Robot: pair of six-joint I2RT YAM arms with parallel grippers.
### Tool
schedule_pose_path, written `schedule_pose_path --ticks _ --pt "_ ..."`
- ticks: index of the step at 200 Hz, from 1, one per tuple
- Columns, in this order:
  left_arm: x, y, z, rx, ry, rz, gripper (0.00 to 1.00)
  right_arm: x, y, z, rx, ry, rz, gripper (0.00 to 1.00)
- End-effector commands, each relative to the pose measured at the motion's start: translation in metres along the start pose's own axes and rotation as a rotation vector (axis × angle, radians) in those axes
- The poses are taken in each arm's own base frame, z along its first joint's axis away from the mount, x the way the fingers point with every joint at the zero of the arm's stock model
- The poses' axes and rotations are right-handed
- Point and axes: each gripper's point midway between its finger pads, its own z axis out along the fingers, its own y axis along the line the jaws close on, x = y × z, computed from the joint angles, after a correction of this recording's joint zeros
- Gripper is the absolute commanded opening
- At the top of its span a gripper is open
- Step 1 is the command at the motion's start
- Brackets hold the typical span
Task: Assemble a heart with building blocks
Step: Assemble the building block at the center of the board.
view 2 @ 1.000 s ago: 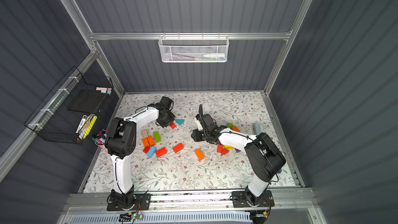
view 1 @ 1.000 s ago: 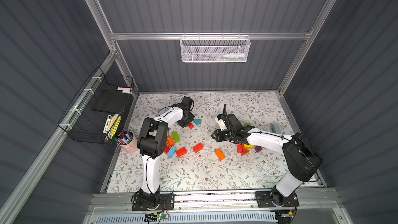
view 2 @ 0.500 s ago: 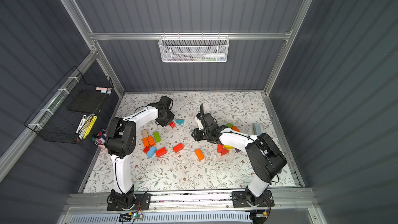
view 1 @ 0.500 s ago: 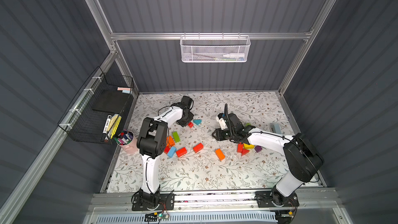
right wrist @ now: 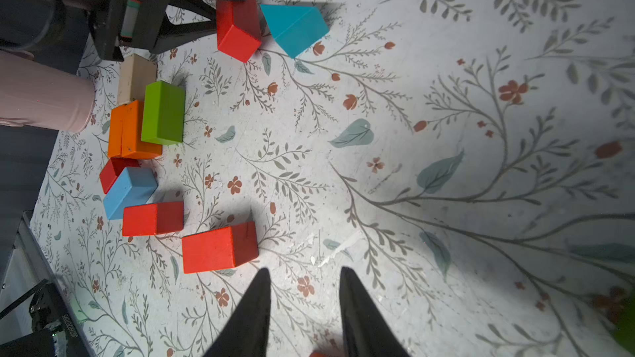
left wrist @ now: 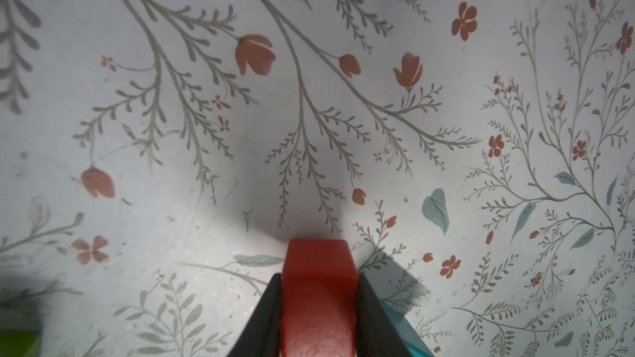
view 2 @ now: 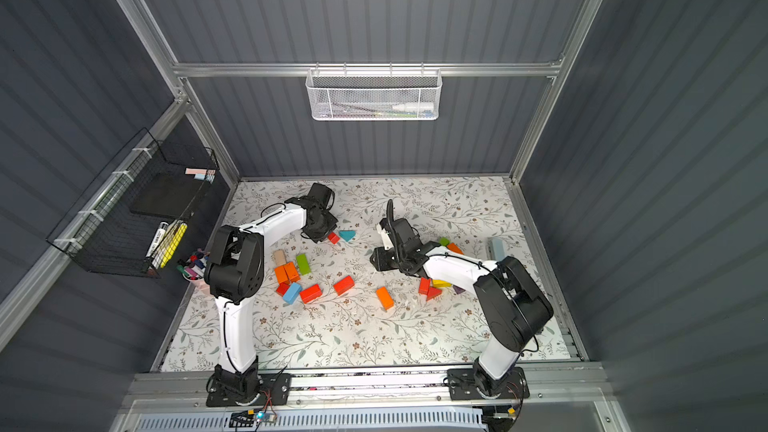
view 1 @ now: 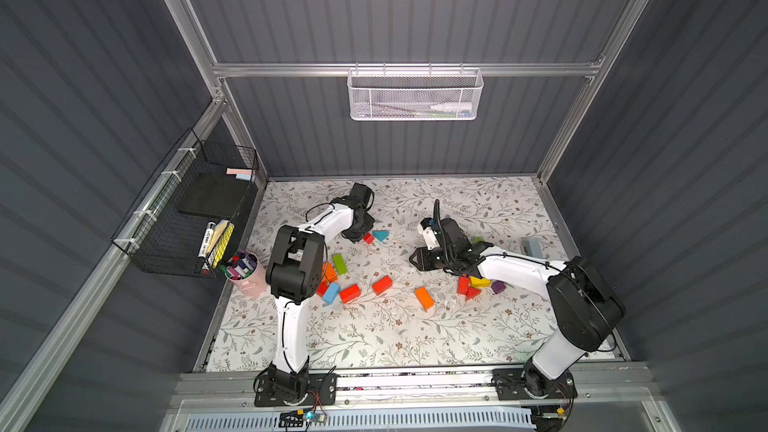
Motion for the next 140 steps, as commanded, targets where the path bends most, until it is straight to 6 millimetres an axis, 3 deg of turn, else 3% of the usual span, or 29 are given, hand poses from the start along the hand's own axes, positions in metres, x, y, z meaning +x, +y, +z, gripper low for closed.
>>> schedule_pose_path --ticks 1,140 --pt "-0.0020 -0.0040 0.0006 0.000 -0.008 -0.006 0.25 0.0031 -0.0043 -0.0007 0.006 0.004 0.018 0.37" --pt "0.0056 -0.0018 0.0092 0.006 0.027 -0.029 0.38 0.0061 -0.0080 -0.0014 0.011 0.014 0.020 0.37"
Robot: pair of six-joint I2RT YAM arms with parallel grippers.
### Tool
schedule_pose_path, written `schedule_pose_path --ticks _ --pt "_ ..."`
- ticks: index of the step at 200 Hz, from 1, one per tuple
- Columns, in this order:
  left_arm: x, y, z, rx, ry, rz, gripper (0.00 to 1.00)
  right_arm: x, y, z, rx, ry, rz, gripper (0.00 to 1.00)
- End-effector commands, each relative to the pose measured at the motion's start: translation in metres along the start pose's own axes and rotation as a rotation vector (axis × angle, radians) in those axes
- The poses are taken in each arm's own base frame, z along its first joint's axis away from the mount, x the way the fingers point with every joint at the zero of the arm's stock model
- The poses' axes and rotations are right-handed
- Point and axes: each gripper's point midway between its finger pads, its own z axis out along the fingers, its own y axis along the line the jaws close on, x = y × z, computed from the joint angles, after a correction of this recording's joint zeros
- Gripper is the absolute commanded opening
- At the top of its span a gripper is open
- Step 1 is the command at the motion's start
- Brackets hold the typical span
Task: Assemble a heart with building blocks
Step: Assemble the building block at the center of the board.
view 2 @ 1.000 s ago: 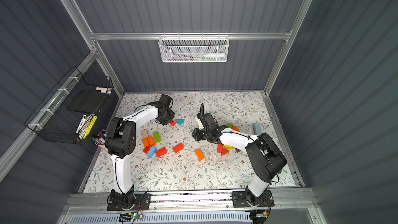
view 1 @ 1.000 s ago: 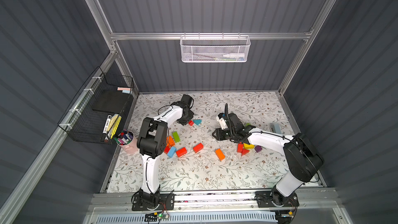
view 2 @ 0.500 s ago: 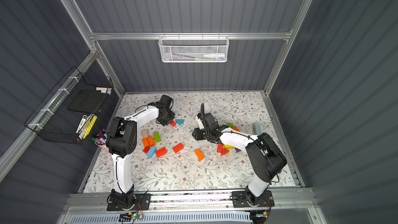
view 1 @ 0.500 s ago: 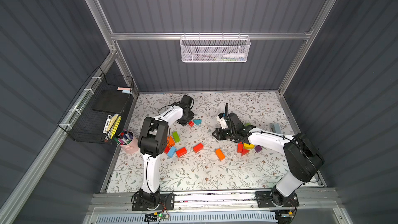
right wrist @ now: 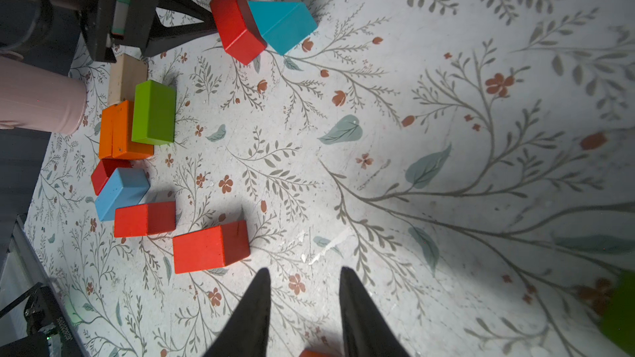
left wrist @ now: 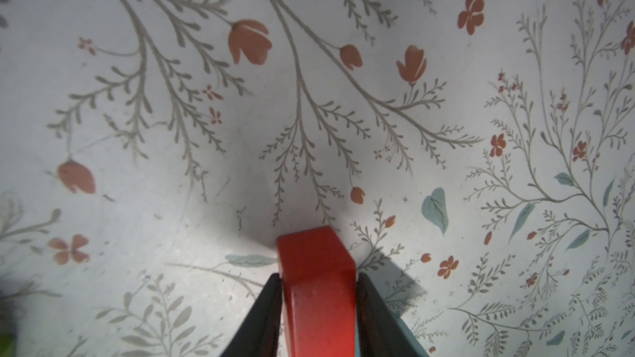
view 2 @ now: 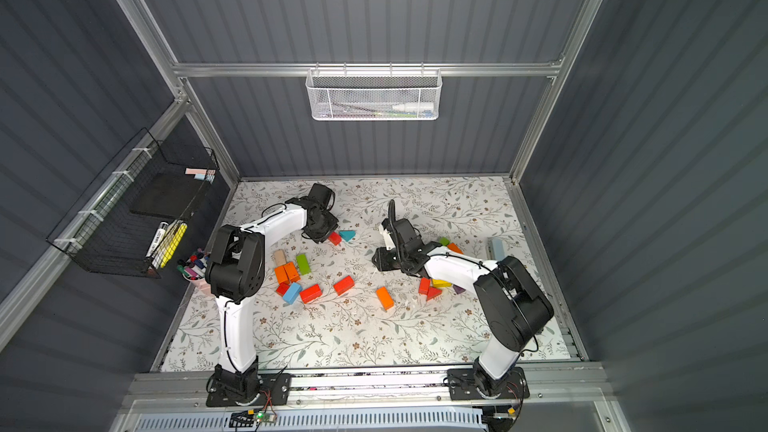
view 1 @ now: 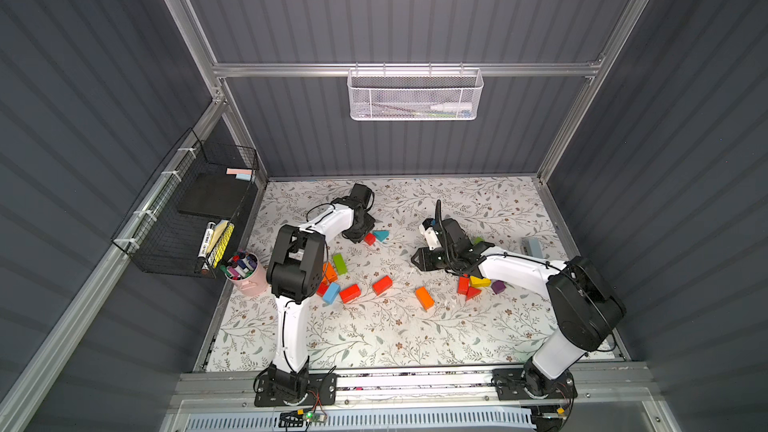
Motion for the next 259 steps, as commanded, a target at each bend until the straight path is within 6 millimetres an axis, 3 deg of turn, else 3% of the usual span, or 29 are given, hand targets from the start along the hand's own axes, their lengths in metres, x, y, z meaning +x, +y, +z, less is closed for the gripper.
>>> schedule_pose_path --ticks 1,66,110,259 --pt "0.0023 0.0003 0.0057 -0.004 0.010 -0.006 0.38 0.0037 -0.0023 -0.0015 0.002 0.008 0.011 0.37" --pt "0.0022 0.0002 0.0068 -0.002 0.009 -0.016 0.39 0.0042 -0.0028 -0.0025 0.003 0.008 0.011 0.37" --pt "0.0020 0.0002 0.0072 -0.002 0.007 -0.026 0.32 0.0038 -0.0033 -0.0030 0.005 0.006 0.011 0.37" --pt "-0.0004 -0.0001 0.0072 -0.004 -0.001 -0.045 0.36 0.0057 -0.0048 -0.0023 0.007 0.011 0.011 0.37"
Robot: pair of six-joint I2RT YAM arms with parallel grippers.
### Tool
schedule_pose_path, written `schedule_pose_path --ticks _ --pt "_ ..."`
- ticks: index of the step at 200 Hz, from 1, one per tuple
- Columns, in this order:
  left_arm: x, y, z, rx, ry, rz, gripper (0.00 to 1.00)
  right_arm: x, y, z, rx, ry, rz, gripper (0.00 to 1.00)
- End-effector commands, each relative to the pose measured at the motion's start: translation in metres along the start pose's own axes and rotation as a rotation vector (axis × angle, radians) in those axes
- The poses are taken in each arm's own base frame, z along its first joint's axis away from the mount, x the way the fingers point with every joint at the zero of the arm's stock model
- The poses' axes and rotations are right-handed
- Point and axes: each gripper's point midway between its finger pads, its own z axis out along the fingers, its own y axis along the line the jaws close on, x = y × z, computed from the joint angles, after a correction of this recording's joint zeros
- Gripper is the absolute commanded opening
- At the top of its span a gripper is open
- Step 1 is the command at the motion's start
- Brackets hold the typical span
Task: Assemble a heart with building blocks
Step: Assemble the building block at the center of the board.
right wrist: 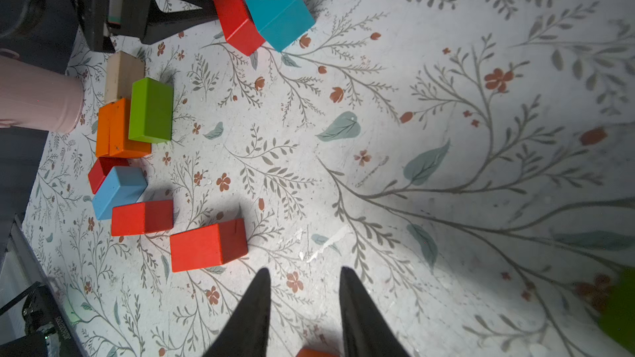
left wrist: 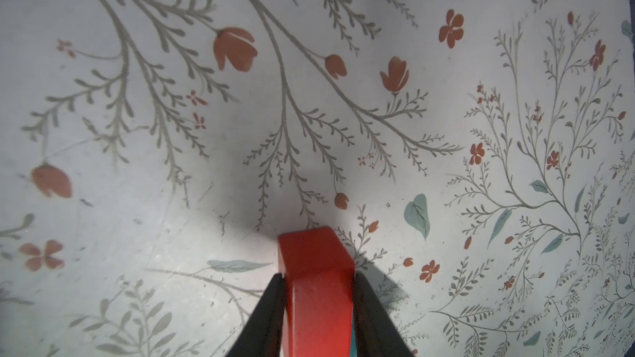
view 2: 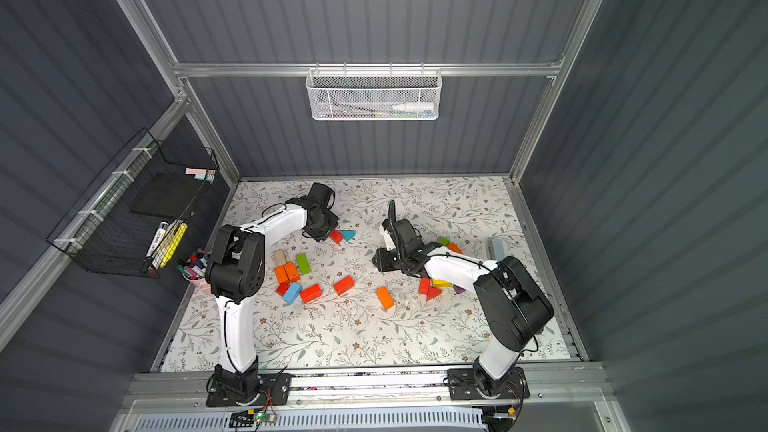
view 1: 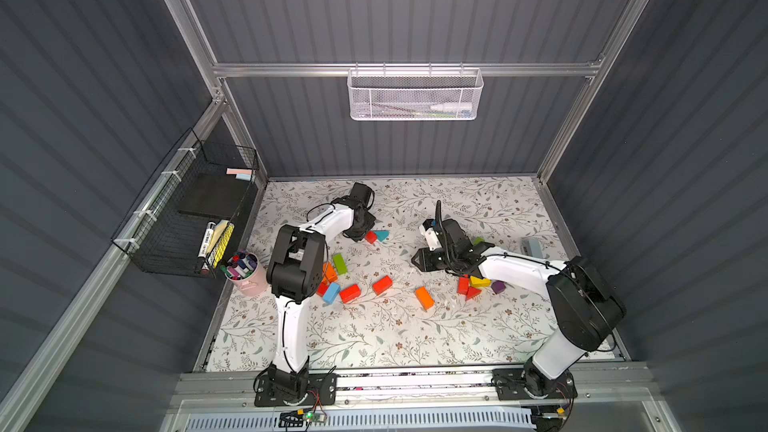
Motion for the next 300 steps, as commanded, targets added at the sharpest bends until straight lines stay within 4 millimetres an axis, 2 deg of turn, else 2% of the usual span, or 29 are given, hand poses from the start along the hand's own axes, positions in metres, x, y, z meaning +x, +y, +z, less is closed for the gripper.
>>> schedule_pose_path --ticks 1,32,66,118,150,162,175,180,203,219,240,261,300 --pt "0.002 0.007 0.006 -0.032 0.007 -0.014 0.37 0.004 -0.002 -0.003 0.003 0.007 0.008 0.37" --pt "0.001 0.006 0.006 -0.028 0.005 -0.015 0.45 0.004 -0.003 -0.003 0.003 0.007 0.008 0.37" --pt "-0.002 0.002 0.000 -0.015 -0.003 -0.019 0.48 0.006 -0.001 -0.004 -0.003 0.013 0.000 0.37" --pt "-0.016 -0.008 -0.028 0.014 -0.054 0.012 0.58 0.015 0.002 -0.015 -0.001 0.040 -0.047 0.39" --pt "-0.023 -0.022 -0.057 0.087 -0.084 0.116 0.67 0.034 0.003 -0.027 0.049 0.080 -0.104 0.44" --pt "-0.023 -0.029 -0.068 0.115 -0.088 0.203 0.79 0.043 0.003 -0.031 0.073 0.097 -0.127 0.45" --pt "-0.021 -0.036 -0.079 0.159 -0.075 0.338 0.84 0.053 0.004 -0.035 0.091 0.119 -0.145 0.46" --pt "-0.020 -0.040 -0.084 0.178 -0.071 0.388 0.90 0.057 0.004 -0.036 0.099 0.126 -0.151 0.46" --pt "-0.016 -0.047 -0.114 0.245 -0.079 0.584 0.98 0.070 0.007 -0.037 0.127 0.157 -0.172 0.49" --pt "-0.014 -0.053 -0.140 0.309 -0.103 0.698 0.99 0.079 0.006 -0.036 0.167 0.184 -0.189 0.53" --pt "-0.016 -0.050 -0.172 0.325 -0.140 0.802 0.99 0.087 0.002 -0.034 0.221 0.222 -0.188 0.58" --pt "-0.015 -0.047 -0.200 0.342 -0.178 0.892 0.99 0.095 0.001 -0.028 0.245 0.258 -0.181 0.58" --pt "-0.014 -0.044 -0.232 0.394 -0.261 0.986 0.99 0.098 -0.002 -0.017 0.304 0.290 -0.166 0.57"
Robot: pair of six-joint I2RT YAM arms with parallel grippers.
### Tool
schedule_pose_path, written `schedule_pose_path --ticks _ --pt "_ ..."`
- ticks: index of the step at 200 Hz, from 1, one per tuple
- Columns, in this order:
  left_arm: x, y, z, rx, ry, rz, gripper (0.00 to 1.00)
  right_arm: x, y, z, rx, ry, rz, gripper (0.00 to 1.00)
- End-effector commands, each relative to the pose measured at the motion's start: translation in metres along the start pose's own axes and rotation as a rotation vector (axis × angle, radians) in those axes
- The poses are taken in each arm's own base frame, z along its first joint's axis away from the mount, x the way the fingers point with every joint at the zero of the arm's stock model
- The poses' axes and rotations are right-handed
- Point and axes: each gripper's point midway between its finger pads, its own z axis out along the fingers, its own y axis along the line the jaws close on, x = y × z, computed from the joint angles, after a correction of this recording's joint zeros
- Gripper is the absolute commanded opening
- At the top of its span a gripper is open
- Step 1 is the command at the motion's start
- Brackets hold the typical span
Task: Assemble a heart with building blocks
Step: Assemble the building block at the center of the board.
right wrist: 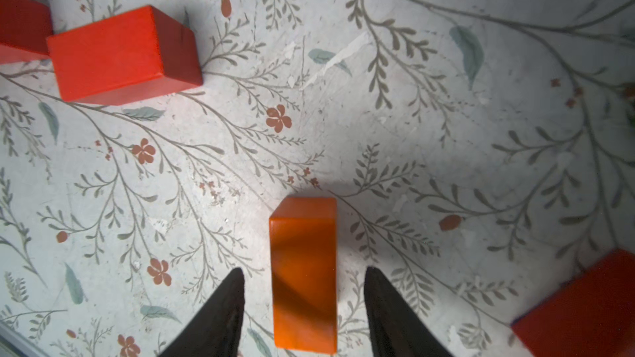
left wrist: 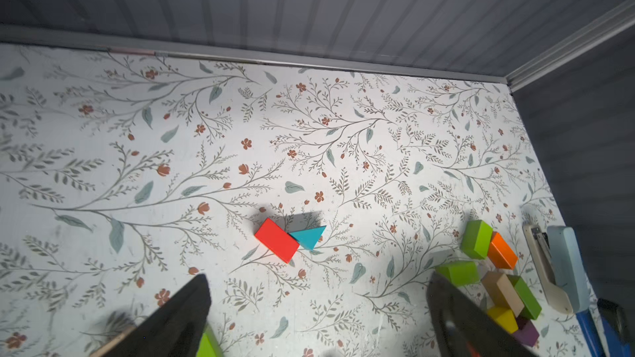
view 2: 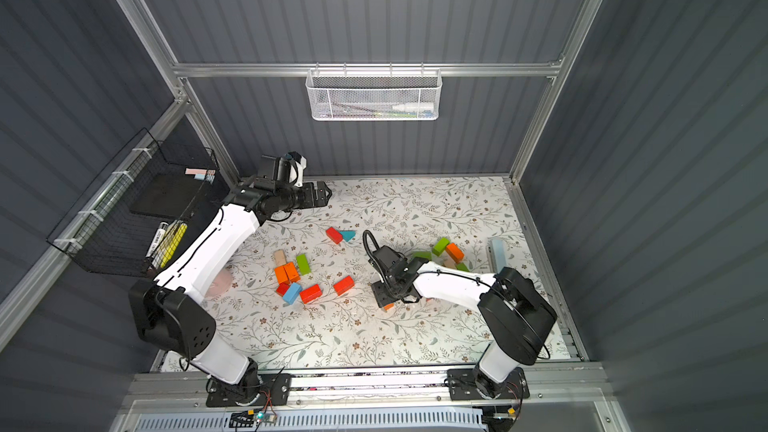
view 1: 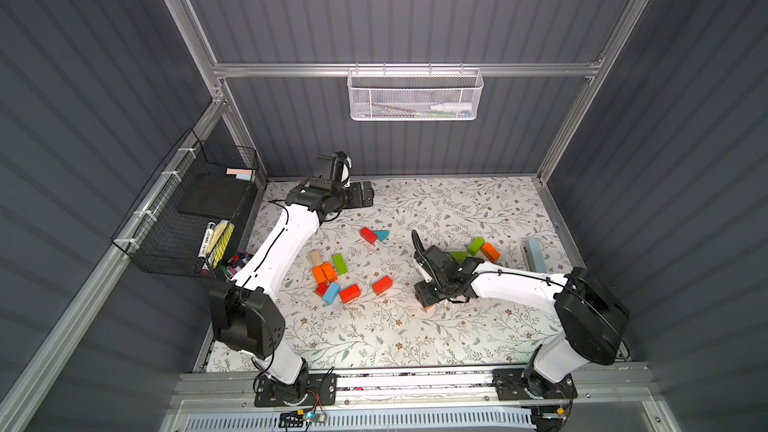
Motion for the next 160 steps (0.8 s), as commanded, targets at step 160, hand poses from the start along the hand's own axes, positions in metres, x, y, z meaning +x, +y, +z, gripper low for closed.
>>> schedule_pose_path --ticks 160 --pt "0.026 0.000 -0.029 0.056 -0.075 0.203 0.99 -0.045 -0.016 0.011 0.210 0.004 0.200 0.33"
